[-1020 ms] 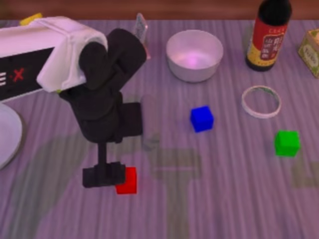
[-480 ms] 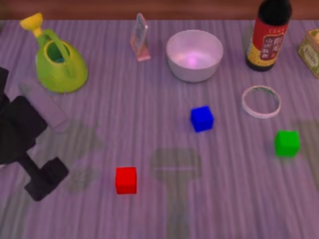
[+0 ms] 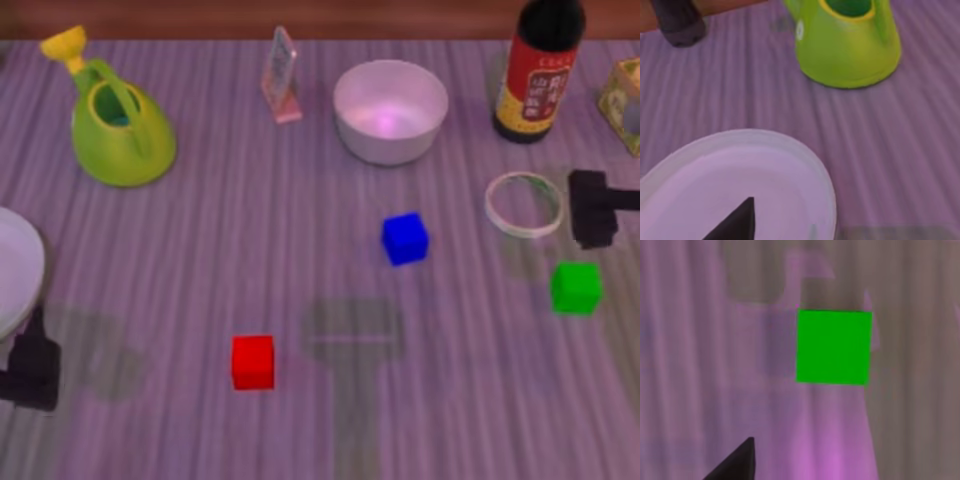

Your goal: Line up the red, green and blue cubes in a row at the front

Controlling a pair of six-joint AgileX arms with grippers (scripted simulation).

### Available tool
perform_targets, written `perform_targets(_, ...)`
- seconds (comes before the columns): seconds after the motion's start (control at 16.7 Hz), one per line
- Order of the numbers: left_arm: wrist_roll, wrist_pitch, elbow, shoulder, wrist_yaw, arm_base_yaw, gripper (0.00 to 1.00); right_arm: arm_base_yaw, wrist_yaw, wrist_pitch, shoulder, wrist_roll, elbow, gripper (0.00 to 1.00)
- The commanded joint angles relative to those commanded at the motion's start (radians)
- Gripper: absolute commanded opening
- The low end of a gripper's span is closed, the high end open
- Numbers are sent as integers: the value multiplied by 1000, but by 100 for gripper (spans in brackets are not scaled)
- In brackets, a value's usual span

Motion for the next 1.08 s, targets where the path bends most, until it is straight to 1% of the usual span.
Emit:
perform_targets(0.24,-143,162,-134,-207,10,61,100,29,0,-131,250,42,197,100)
perform_targets(0.42,-206,233,-178,-301,14,82,100,40,0,-180,342,59,279,100)
perform_targets(0.84,-214,243,-184,-315,15,85,100,36,0,-181,353,60,285,100)
perform_targets(0.96,-214,243,-184,-315,15,85,100,38,0,-144,368,59,260,100)
perform_targets(1.08,-214,243,-184,-315,15,85,100,40,0,-69,399,60,219,100)
